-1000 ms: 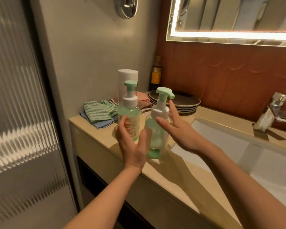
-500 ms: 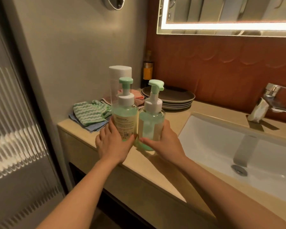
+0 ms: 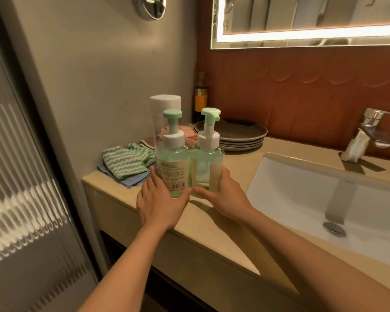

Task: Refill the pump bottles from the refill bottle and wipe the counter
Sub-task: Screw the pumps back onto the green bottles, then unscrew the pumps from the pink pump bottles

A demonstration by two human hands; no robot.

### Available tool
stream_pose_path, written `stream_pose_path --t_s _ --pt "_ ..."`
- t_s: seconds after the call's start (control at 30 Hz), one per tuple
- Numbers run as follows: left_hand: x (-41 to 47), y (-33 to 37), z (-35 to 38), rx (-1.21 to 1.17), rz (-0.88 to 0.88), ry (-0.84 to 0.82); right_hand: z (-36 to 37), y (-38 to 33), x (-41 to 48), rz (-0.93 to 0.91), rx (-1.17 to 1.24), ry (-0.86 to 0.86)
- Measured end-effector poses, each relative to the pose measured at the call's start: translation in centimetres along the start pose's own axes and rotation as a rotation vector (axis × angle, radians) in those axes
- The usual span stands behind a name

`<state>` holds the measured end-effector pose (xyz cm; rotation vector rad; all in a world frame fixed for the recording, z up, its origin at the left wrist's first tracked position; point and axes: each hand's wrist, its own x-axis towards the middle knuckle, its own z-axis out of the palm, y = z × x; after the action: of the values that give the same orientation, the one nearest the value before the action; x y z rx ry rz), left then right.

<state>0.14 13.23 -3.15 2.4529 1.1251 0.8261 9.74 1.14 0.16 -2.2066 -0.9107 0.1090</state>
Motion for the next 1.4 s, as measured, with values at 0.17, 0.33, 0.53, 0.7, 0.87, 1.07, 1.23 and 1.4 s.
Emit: stream_pose_path --t_s 0.17,0.33,0.53,0.7,0.87,1.07,1.23,1.4 --pt "-1.0 0.4 -0.6 0.025 0.004 -0.078 -1.4 0.2 -1.5 0.054 -0.133 -0.103" --pt "-2.1 0.6 -1.3 0.077 0.044 -0.226 -3.8 0.4 -2.8 0.057 -0.173 -0.195" --pt "-3.9 3.8 -3.5 0.237 -0.009 -0.518 -7.9 0.9 -4.9 -0.016 -0.214 -0.19" --pt "-6.4 10.4 -6.1 0.227 0.288 -0.64 -11.8 1.8 -7.5 -0.093 -0.167 -0.073" --pt "-9.7 18.4 -6.4 -0.099 0.481 -0.631 -17.8 3.7 -11.2 -0.117 -0.108 0.059" --pt "-14.2 26.2 -3.0 -0.36 0.579 -0.662 -24.9 7.3 -16.5 -0.069 -0.112 0.255" --pt "-18.3 30.7 -0.2 -0.581 0.654 -0.764 -28.6 10.0 -20.5 0.015 -0.193 0.393" --pt "-23.6 35.4 1.1 -0.738 0.722 -0.896 -31.3 12.5 -25.4 0.137 -0.249 0.522"
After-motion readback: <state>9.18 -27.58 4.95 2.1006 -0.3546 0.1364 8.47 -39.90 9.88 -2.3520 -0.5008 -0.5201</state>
